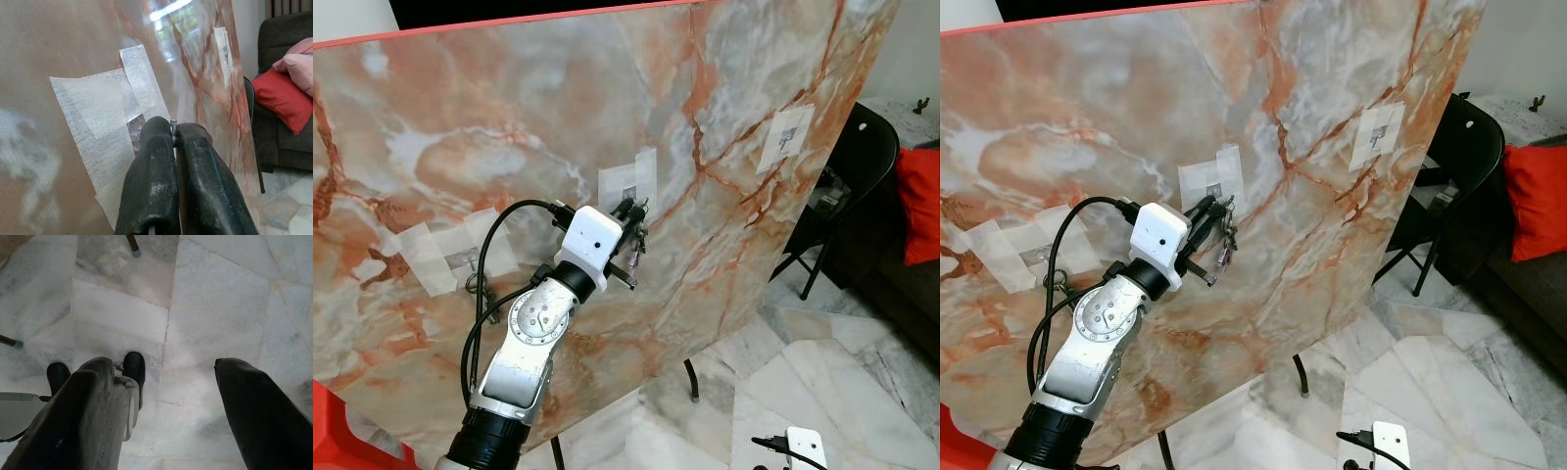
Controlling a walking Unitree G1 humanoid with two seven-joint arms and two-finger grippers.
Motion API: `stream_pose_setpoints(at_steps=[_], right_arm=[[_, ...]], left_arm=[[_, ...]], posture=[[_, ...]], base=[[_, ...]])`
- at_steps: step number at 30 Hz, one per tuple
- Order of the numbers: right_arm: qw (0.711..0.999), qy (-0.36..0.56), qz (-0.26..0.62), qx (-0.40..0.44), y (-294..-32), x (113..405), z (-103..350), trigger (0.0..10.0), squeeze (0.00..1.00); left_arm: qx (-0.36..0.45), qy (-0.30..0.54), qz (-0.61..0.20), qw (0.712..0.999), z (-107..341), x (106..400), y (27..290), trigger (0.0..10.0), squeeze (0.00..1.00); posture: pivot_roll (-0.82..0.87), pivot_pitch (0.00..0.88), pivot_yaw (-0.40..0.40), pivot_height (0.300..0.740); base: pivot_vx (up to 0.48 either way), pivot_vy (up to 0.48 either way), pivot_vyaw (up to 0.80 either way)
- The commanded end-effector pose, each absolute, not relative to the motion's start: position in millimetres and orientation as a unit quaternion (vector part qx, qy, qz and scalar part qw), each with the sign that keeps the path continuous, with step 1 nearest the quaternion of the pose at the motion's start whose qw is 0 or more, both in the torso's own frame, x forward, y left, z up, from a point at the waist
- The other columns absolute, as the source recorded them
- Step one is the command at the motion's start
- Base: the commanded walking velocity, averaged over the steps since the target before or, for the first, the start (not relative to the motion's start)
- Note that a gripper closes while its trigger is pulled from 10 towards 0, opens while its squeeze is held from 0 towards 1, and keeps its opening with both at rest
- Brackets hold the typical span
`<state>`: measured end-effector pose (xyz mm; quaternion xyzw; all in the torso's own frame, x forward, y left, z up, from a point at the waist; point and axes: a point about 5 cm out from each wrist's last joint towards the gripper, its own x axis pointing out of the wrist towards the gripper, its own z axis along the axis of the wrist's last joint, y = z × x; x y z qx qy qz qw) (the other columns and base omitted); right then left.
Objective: Hang keys on a hook
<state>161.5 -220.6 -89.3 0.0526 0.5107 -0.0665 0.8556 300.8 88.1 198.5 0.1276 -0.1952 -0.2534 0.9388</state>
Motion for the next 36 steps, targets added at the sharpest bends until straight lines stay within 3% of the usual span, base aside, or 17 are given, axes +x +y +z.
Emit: stream_pose_setpoints(at_steps=[1,17,29,36], right_arm=[[0.856,0.509,-0.068,0.05,-223.0,163.2,-88.1,10.0,0.0],[0.857,0.508,-0.066,0.051,-223.3,164.0,-87.6,10.0,0.0],[0.858,0.507,-0.064,0.053,-222.8,163.9,-87.7,10.0,0.0],[0.858,0.507,-0.062,0.053,-222.8,164.0,-87.7,10.0,0.0]], left_arm=[[0.132,-0.212,-0.232,0.94,207.0,302.7,95.7,10.0,0.0],[0.112,-0.195,-0.301,0.927,199.5,291.1,83.1,10.0,0.0],[0.125,-0.209,-0.261,0.934,205.8,295.5,94.8,10.0,0.0],[0.157,-0.188,-0.28,0.928,196.9,292.1,92.8,10.0,0.0]], posture=[[0.07,0.0,-0.052,0.74],[0.08,0.0,-0.057,0.74],[0.08,0.0,-0.056,0.74],[0.08,0.0,-0.054,0.74]], base=[[0.0,0.0,0.0],[0.0,0.0,0.0],[0.0,0.0,0.0],[0.0,0.0,0.0]])
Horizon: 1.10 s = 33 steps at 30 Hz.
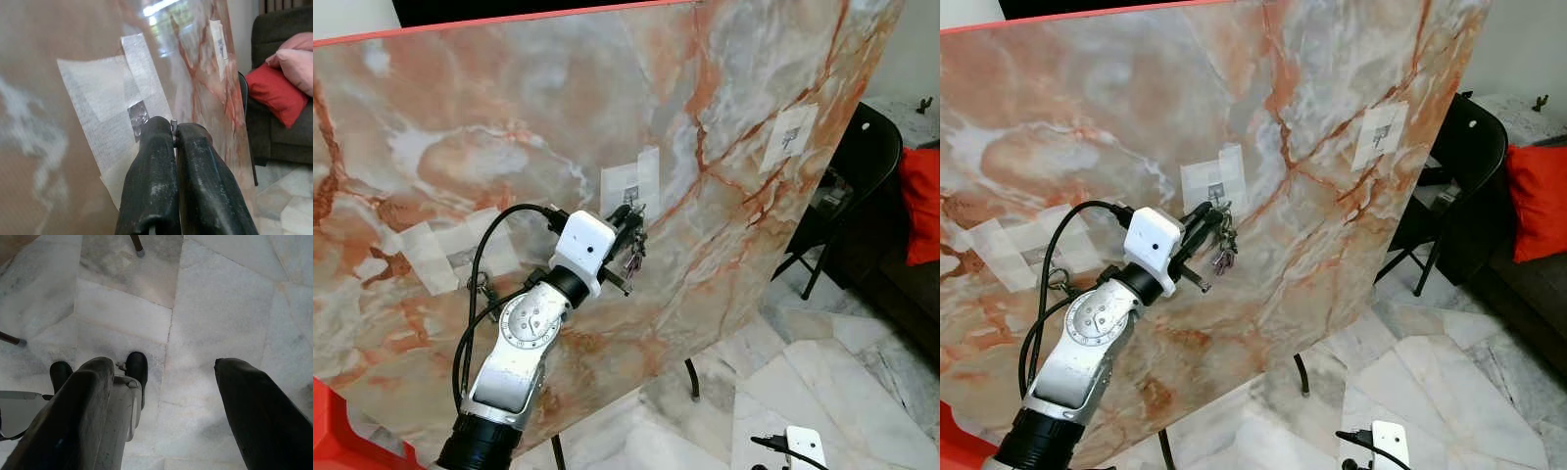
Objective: Hang keys on a hook
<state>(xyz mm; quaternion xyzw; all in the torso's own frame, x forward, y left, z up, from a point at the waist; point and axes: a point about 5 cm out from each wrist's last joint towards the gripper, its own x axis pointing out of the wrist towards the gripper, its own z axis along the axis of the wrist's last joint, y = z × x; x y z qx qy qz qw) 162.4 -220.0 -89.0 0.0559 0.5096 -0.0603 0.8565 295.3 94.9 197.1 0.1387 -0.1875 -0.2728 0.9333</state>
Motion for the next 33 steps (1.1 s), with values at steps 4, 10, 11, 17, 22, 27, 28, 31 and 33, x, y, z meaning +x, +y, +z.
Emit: stream_pose_setpoints(at_steps=[4,10,11,17,22,27,28,31,33], right_arm=[[0.858,0.507,-0.061,0.053,-222.8,164.0,-87.6,10.0,0.0],[0.858,0.507,-0.062,0.053,-222.8,163.9,-87.7,10.0,0.0],[0.858,0.507,-0.062,0.053,-222.8,163.8,-87.7,10.0,0.0],[0.857,0.508,-0.061,0.052,-222.9,163.3,-87.9,10.0,0.0],[0.857,0.509,-0.062,0.052,-223.0,163.1,-88.0,10.0,0.0],[0.857,0.508,-0.063,0.052,-223.5,163.2,-87.9,10.0,0.0],[0.857,0.508,-0.063,0.051,-223.6,163.2,-87.9,10.0,0.0],[0.857,0.508,-0.064,0.051,-223.8,163.2,-87.8,10.0,0.0],[0.857,0.508,-0.064,0.05,-224.0,163.2,-87.8,10.0,0.0]], left_arm=[[0.174,-0.171,-0.281,0.928,188.0,292.3,93.7,10.0,0.0],[0.217,-0.154,-0.318,0.91,175.6,287.3,88.3,10.0,0.0],[0.219,-0.153,-0.32,0.909,174.5,287.0,88.0,10.0,0.0],[0.218,-0.148,-0.312,0.913,172.7,287.5,89.1,10.0,0.0],[0.205,-0.145,-0.297,0.921,171.8,289.9,93.5,10.0,0.58],[0.185,-0.152,-0.279,0.93,176.1,292.1,97.2,10.0,1.0],[0.171,-0.159,-0.272,0.934,179.9,292.4,98.3,10.0,1.0],[0.167,-0.162,-0.27,0.934,182.0,292.6,98.8,10.0,1.0],[0.163,-0.164,-0.271,0.934,183.1,291.7,99.2,10.0,1.0]], posture=[[0.08,0.0,-0.054,0.74],[0.08,0.0,-0.052,0.74],[0.08,0.0,-0.051,0.74],[0.08,0.0,-0.052,0.74],[0.08,0.0,-0.052,0.74],[0.08,0.0,-0.055,0.74],[0.08,0.0,-0.055,0.74],[0.08,0.0,-0.057,0.74],[0.08,0.0,-0.057,0.74]], base=[[0.0,0.0,0.0],[0.0,0.0,0.0],[0.0,0.0,0.0],[0.0,0.0,0.0],[0.0,0.0,0.0],[0.0,0.0,0.0],[0.0,0.0,0.0],[0.0,0.0,0.0],[0.0,0.0,0.0]])
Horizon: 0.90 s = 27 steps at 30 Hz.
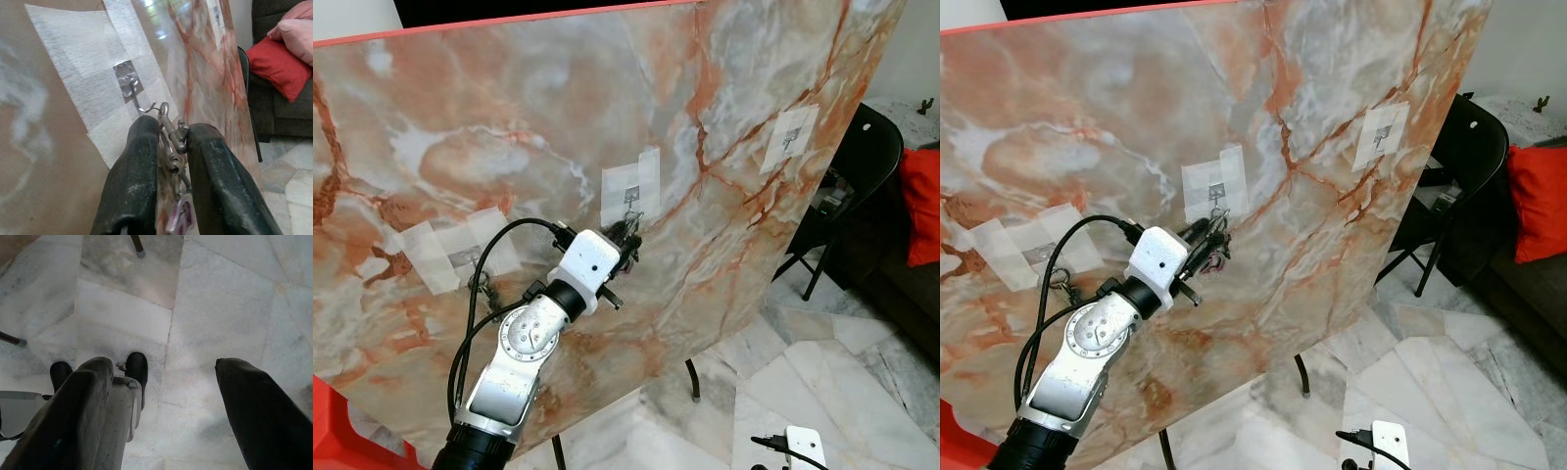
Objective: Hang keys on a hook
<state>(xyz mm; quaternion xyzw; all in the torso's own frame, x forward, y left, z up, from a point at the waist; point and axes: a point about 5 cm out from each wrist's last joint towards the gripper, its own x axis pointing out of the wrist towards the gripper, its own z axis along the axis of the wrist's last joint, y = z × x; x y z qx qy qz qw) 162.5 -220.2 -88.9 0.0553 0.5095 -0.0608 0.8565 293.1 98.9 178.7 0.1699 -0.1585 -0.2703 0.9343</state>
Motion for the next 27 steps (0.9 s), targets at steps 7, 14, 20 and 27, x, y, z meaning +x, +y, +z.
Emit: stream_pose_setpoints(at_steps=[7,14,20,27], right_arm=[[0.858,0.508,-0.065,0.049,-224.6,163.6,-87.5,10.0,0.0],[0.858,0.508,-0.065,0.048,-224.7,163.6,-87.5,10.0,0.0],[0.857,0.508,-0.066,0.049,-224.9,163.1,-87.6,10.0,0.0],[0.857,0.51,-0.061,0.043,-225.3,163.1,-87.5,10.0,0.0]], left_arm=[[0.134,-0.166,-0.29,0.933,185.5,285.8,99.2,10.0,1.0],[0.115,-0.152,-0.306,0.933,184.6,276.6,105.8,10.0,1.0],[0.119,-0.082,-0.328,0.933,165.6,261.7,121.8,10.0,1.0],[0.131,0.056,-0.357,0.923,119.6,230.2,147.5,10.0,0.0]], posture=[[0.08,0.0,-0.062,0.74],[0.08,0.0,-0.062,0.74],[0.1,0.0,-0.062,0.74],[0.12,0.0,-0.072,0.74]], base=[[0.0,0.0,0.0],[0.0,0.0,0.0],[0.0,0.0,0.0],[0.0,0.0,0.0]])
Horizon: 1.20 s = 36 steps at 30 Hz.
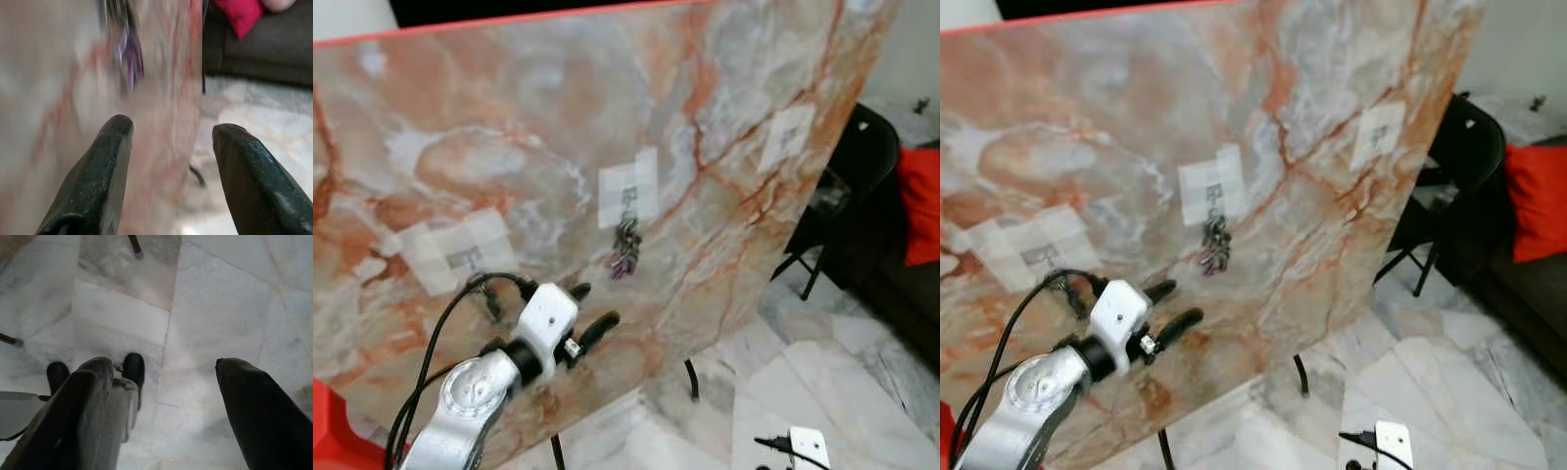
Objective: Hang keys on a hook
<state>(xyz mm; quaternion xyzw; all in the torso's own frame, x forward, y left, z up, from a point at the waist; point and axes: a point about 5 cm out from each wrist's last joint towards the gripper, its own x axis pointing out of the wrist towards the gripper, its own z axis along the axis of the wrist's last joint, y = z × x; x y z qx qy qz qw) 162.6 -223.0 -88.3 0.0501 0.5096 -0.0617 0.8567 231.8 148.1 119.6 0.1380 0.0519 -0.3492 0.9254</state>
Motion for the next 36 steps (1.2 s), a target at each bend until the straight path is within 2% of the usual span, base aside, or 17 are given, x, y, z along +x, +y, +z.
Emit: stream_pose_setpoints(at_steps=[1,5,7,12,13,15,17,20,24,27,36], right_arm=[[0.857,0.51,-0.06,0.042,-225.2,163.2,-87.5,10.0,0.0],[0.857,0.51,-0.059,0.042,-224.6,163.1,-87.7,10.0,0.0],[0.857,0.51,-0.06,0.042,-224.6,163.0,-87.7,10.0,0.0],[0.855,0.514,-0.059,0.037,-224.7,162.0,-88.2,10.0,0.0],[0.855,0.514,-0.059,0.037,-224.7,162.0,-88.2,10.0,0.0],[0.855,0.514,-0.06,0.038,-224.9,161.4,-88.4,10.0,0.0],[0.855,0.514,-0.061,0.037,-225.0,160.7,-88.7,10.0,0.0],[0.854,0.516,-0.058,0.031,-226.6,159.1,-88.9,10.0,0.0],[0.854,0.518,-0.045,0.019,-225.7,158.6,-89.2,10.0,0.0],[0.854,0.517,-0.049,0.019,-225.8,157.4,-89.7,10.0,0.0],[0.85,0.524,-0.048,0.014,-225.9,153.7,-91.3,10.0,0.0]], left_arm=[[0.123,0.075,-0.352,0.925,112.1,227.0,151.7,10.0,0.0],[0.09,0.154,-0.243,0.953,70.6,226.8,187.6,10.0,0.0],[0.103,0.176,-0.229,0.952,61.6,225.9,194.3,10.0,0.0],[0.102,0.301,-0.141,0.938,-1.8,216.9,222.1,10.0,0.0],[0.102,0.301,-0.141,0.938,-1.8,216.9,222.1,10.0,0.0],[0.034,0.322,-0.089,0.942,-20.0,214.3,227.6,10.0,0.0],[0.041,0.338,-0.053,0.939,-29.8,212.2,235.5,10.0,0.0],[-0.002,0.364,0.032,0.931,-41.4,200.7,258.0,10.0,0.0],[0.045,0.441,0.026,0.896,-66.0,174.6,255.6,10.0,0.0],[0.04,0.47,0.024,0.881,-76.5,160.4,249.9,10.0,0.0],[0.025,0.47,0.077,0.879,-81.5,158.3,247.0,10.0,0.0]], posture=[[0.12,0.0,-0.072,0.74],[0.11,0.0,-0.071,0.74],[0.11,0.0,-0.071,0.74],[0.11,0.0,-0.068,0.74],[0.11,0.0,-0.068,0.74],[0.1,0.0,-0.061,0.74],[0.09,0.0,-0.055,0.74],[0.12,0.0,-0.073,0.74],[0.1,0.0,-0.064,0.74],[0.06,0.0,-0.04,0.74],[0.07,0.0,-0.047,0.74]], base=[[0.0,0.0,0.0],[0.0,0.0,0.0],[0.0,0.0,0.0],[0.0,0.0,0.0],[0.0,0.0,0.0],[0.0,0.0,0.0],[0.0,0.0,0.0],[0.0,0.0,0.0],[0.0,0.0,0.11],[0.0,0.0,0.8],[0.0,0.0,0.8]])
